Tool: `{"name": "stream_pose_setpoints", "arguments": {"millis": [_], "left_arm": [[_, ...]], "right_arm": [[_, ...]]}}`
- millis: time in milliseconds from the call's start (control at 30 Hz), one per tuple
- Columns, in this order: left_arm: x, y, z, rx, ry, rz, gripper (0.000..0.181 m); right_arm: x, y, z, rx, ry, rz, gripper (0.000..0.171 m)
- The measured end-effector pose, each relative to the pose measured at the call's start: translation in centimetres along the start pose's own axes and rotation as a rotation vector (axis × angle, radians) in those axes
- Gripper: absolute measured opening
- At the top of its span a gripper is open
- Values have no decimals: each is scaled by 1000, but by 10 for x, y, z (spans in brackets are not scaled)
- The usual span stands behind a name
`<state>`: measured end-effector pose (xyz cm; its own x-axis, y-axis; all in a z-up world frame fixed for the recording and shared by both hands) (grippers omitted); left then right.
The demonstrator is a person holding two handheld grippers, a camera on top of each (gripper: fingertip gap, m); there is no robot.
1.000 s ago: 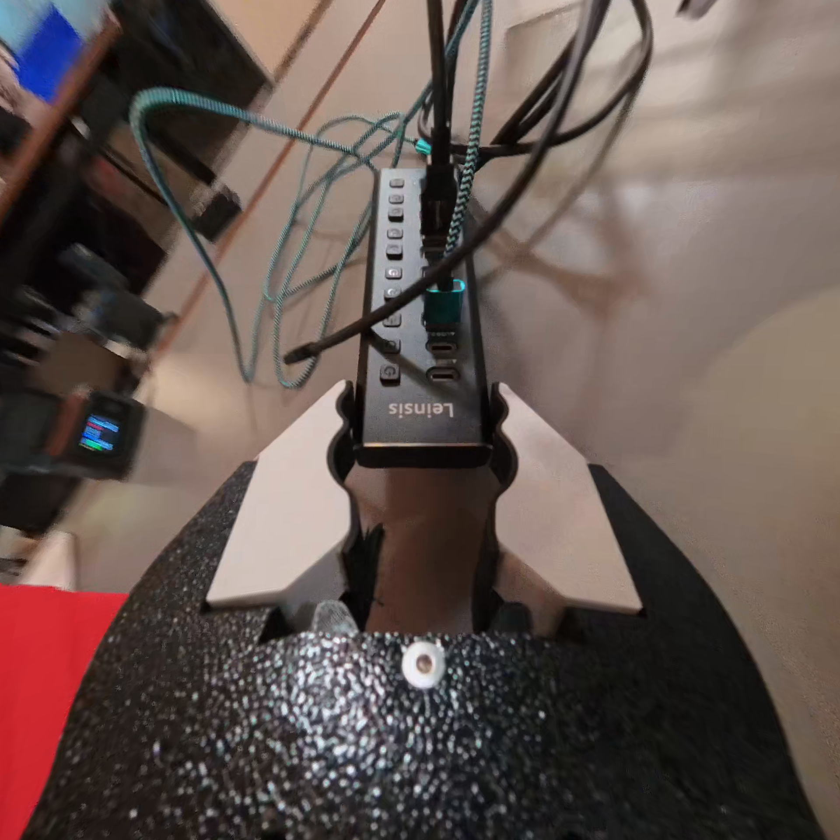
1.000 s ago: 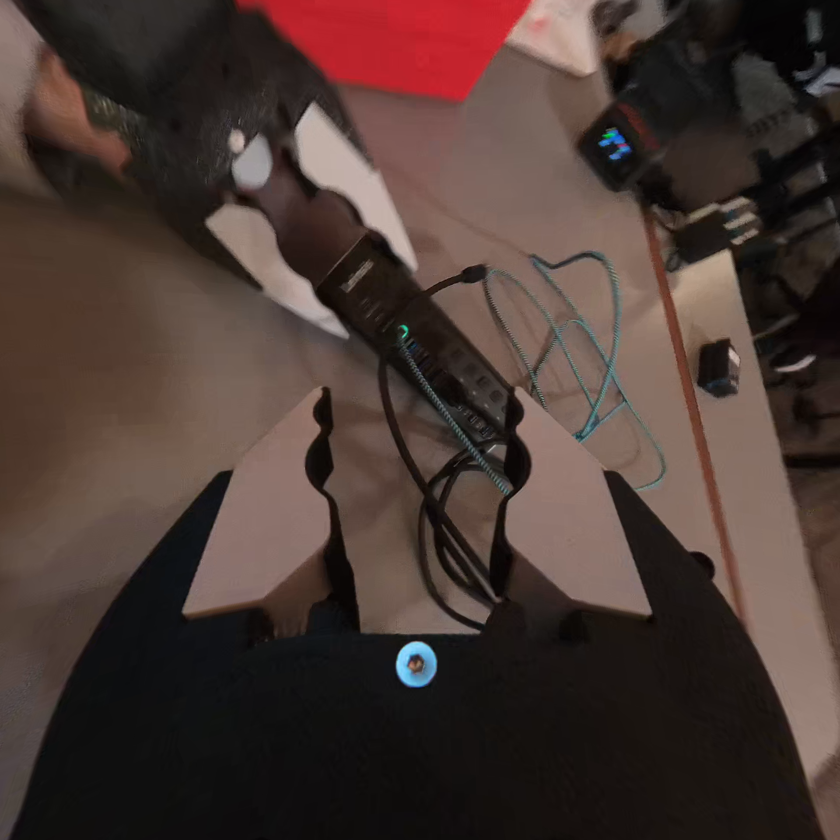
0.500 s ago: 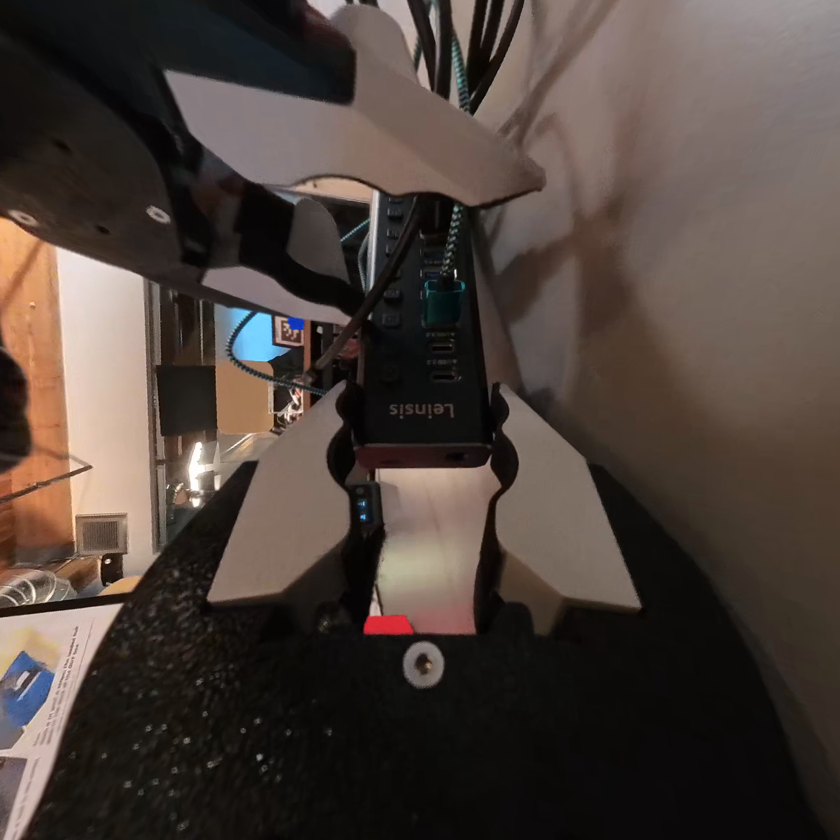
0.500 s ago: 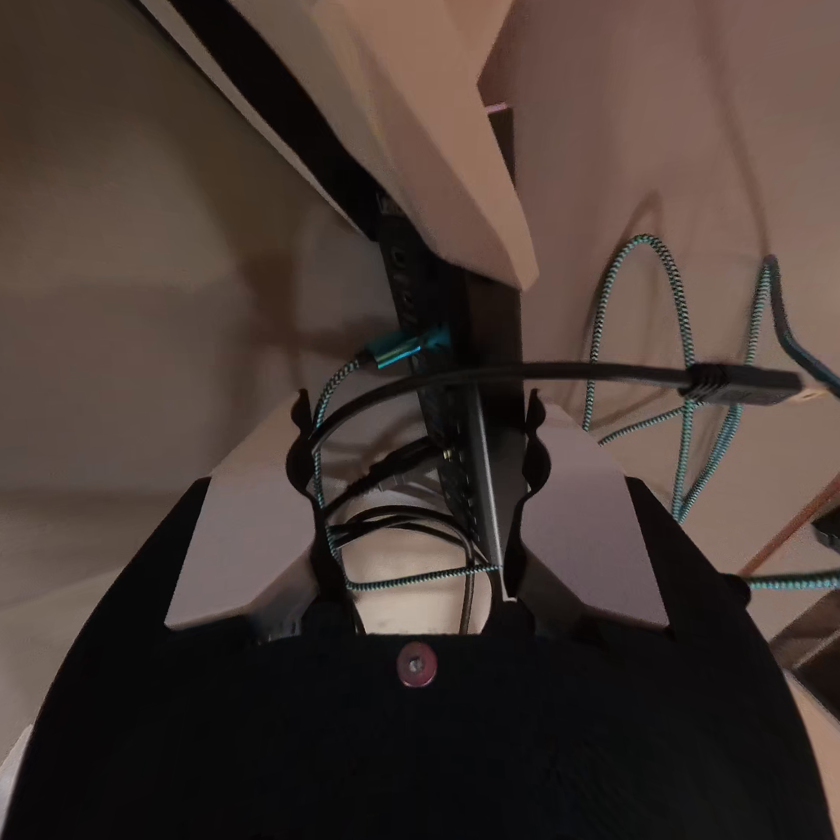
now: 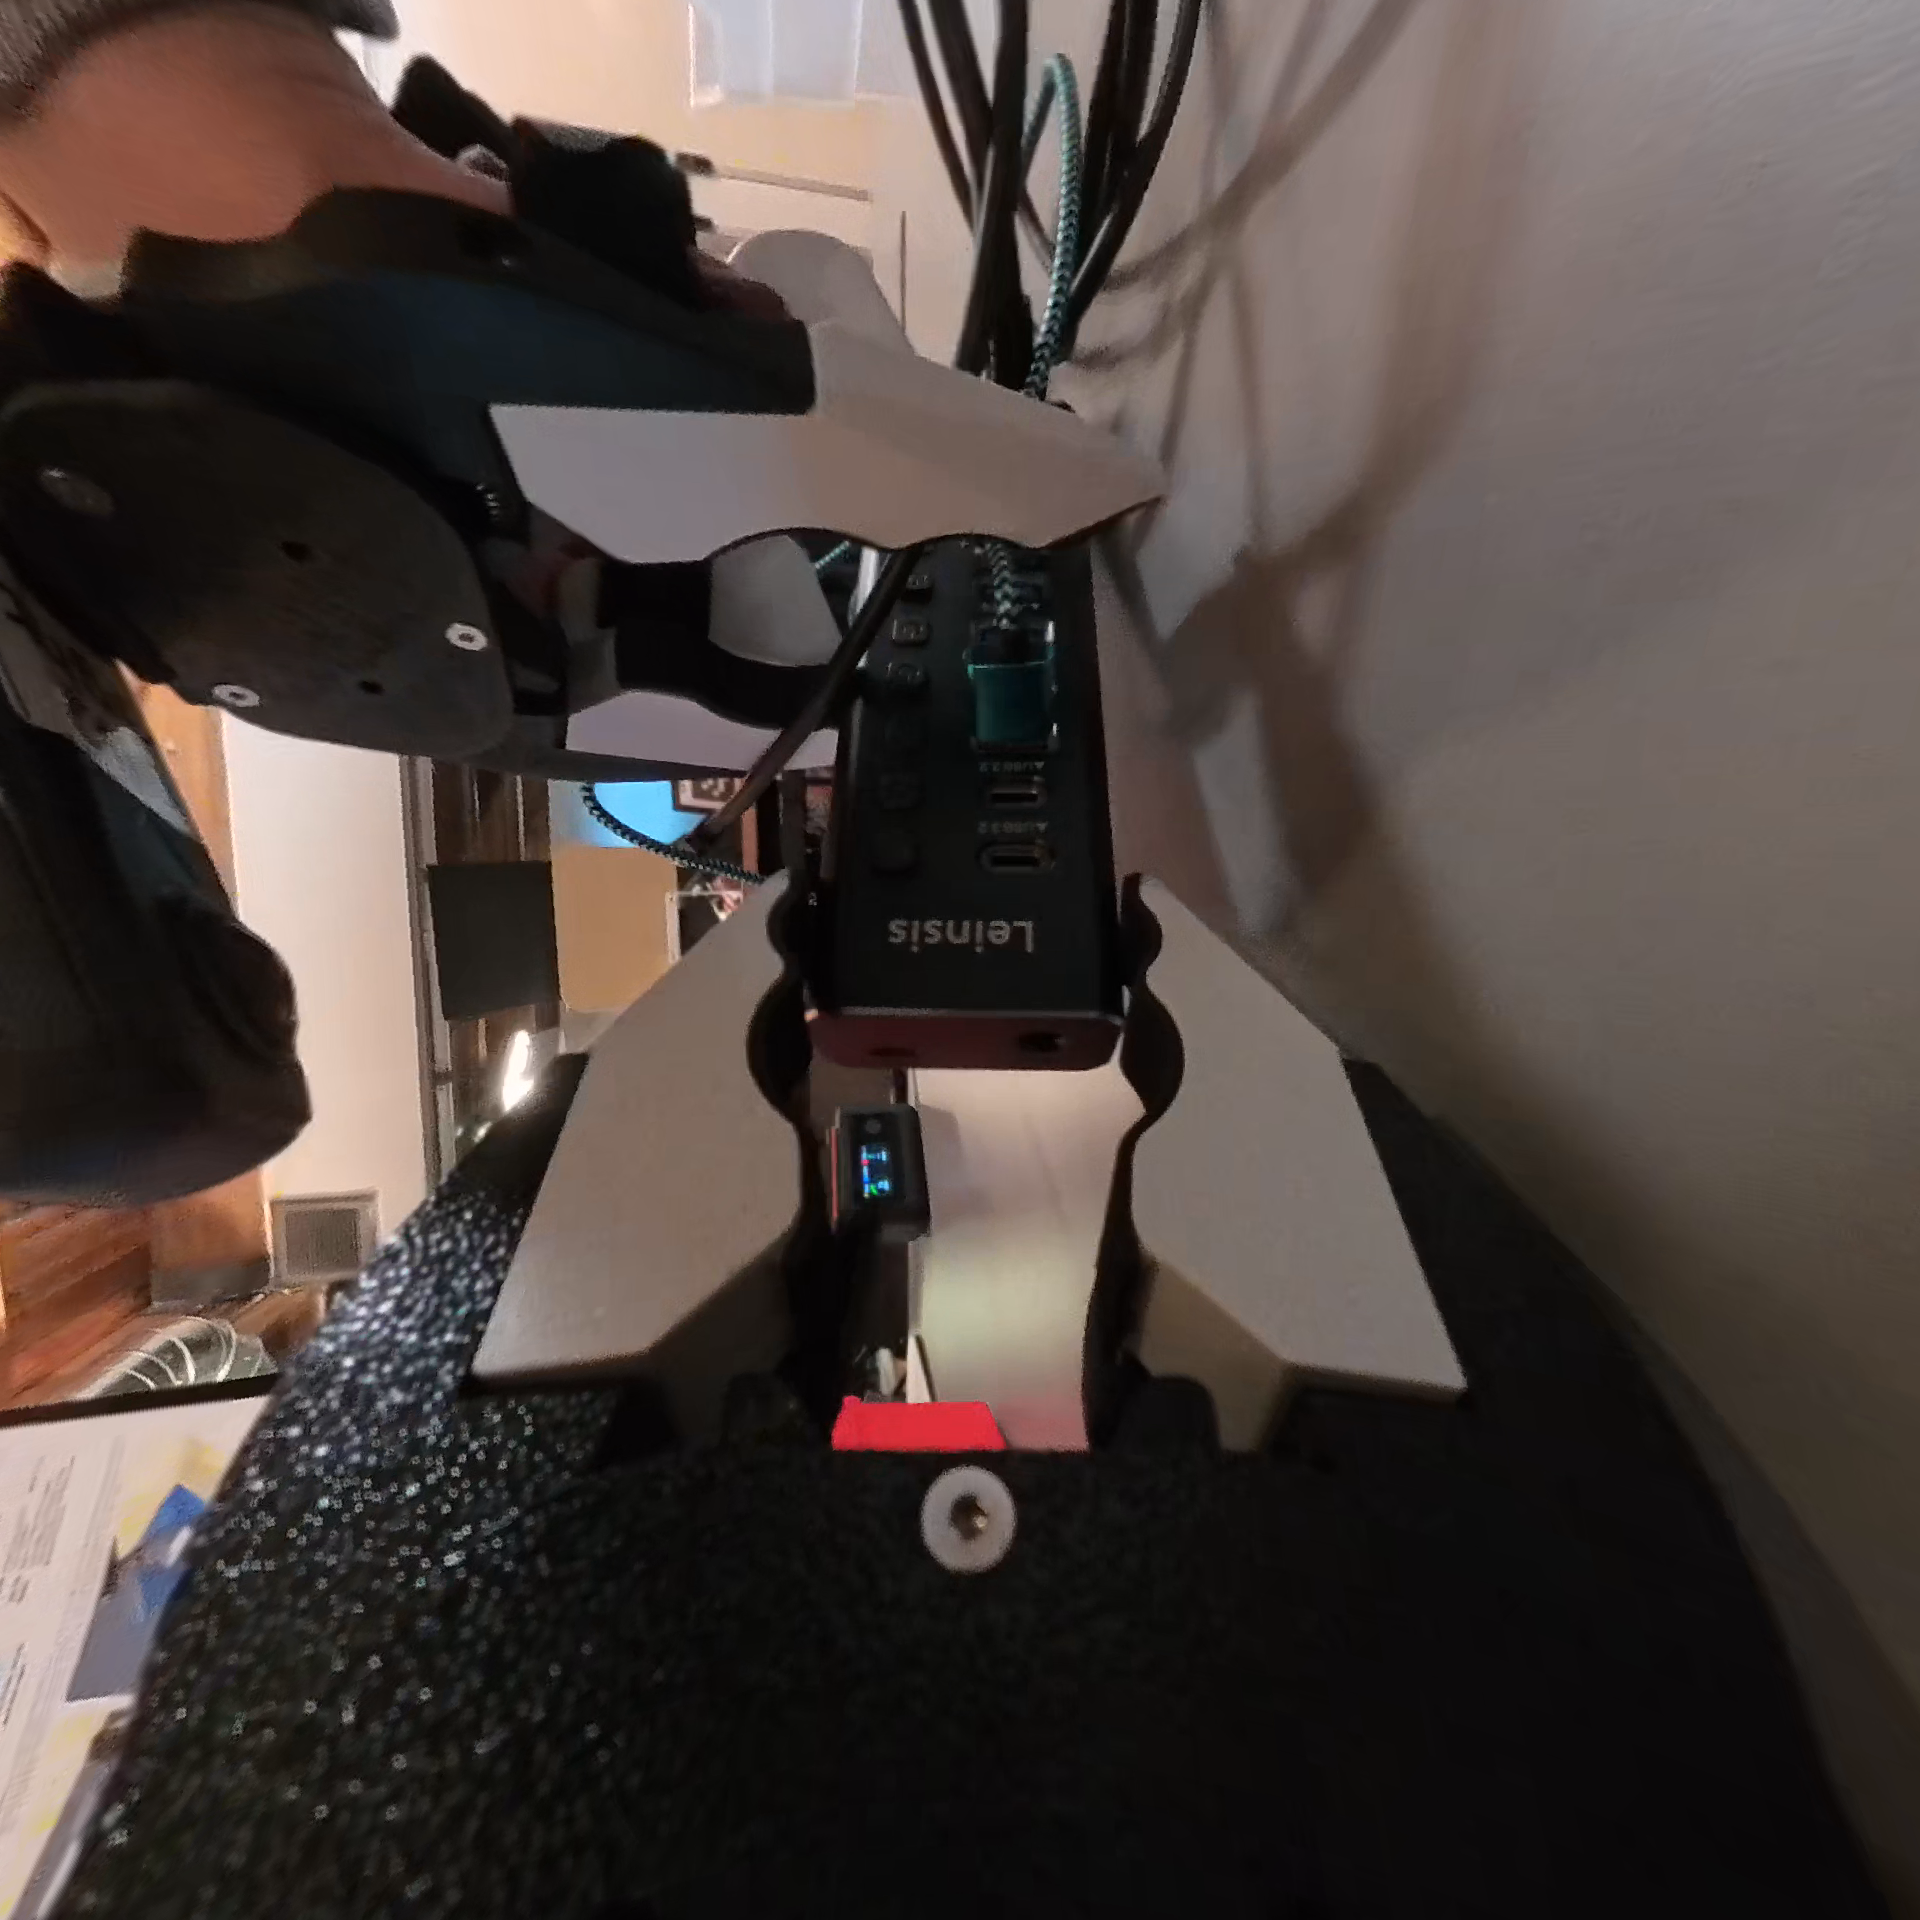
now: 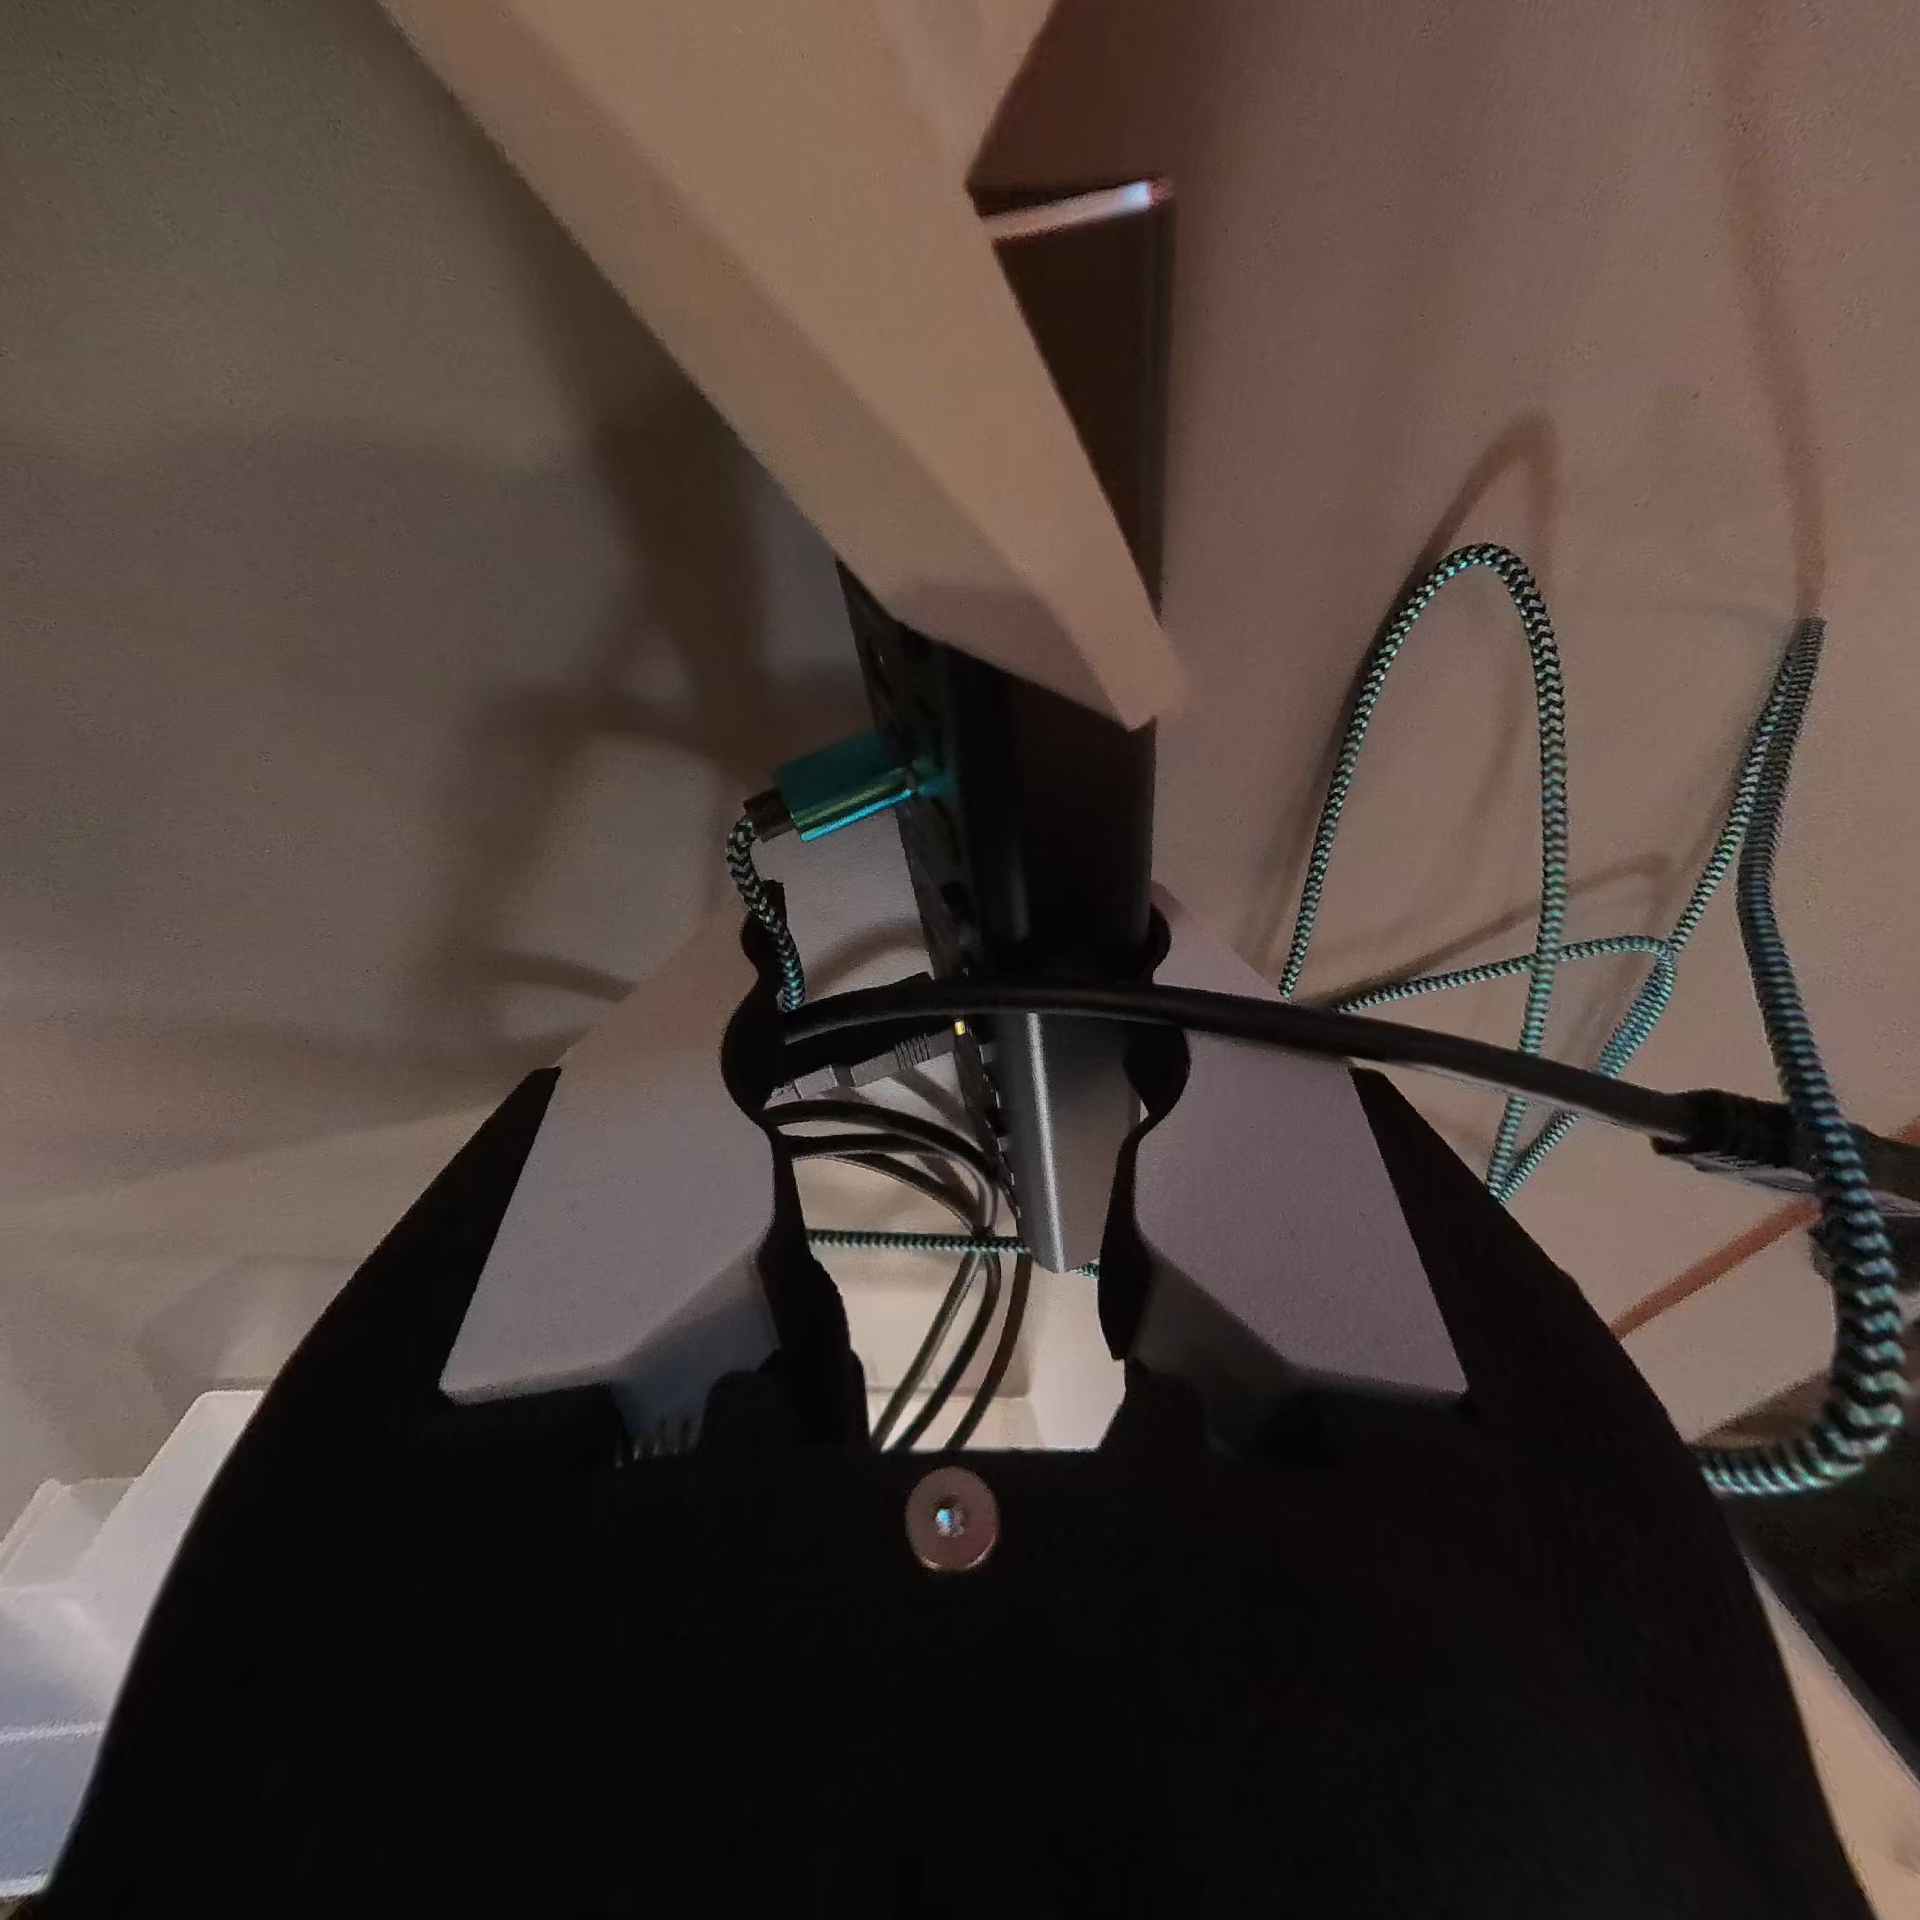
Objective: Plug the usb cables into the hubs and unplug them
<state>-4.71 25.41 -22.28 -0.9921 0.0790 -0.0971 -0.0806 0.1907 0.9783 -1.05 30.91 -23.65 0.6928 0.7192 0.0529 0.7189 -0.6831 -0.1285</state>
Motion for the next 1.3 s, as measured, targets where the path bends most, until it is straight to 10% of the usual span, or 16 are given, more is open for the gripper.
{"name": "stream_pose_setpoints", "arguments": {"millis": [967, 1300], "left_arm": [[-8, -5, 5, 29, -47, -25, 57], [-5, -8, 7, 57, -56, -90, 57]], "right_arm": [[2, 5, -19, -497, -321, 460, 54], [4, 1, -9, -213, -210, 271, 39]]}}
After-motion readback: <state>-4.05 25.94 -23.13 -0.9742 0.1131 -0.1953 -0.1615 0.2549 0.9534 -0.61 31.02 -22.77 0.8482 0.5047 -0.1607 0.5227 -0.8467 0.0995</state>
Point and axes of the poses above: each gripper's, where its closed fingertips meet, z out along the fingers, x out of its underside, y = z × x across the jaws, the point moved 3 cm from there along -z, back along the fingers
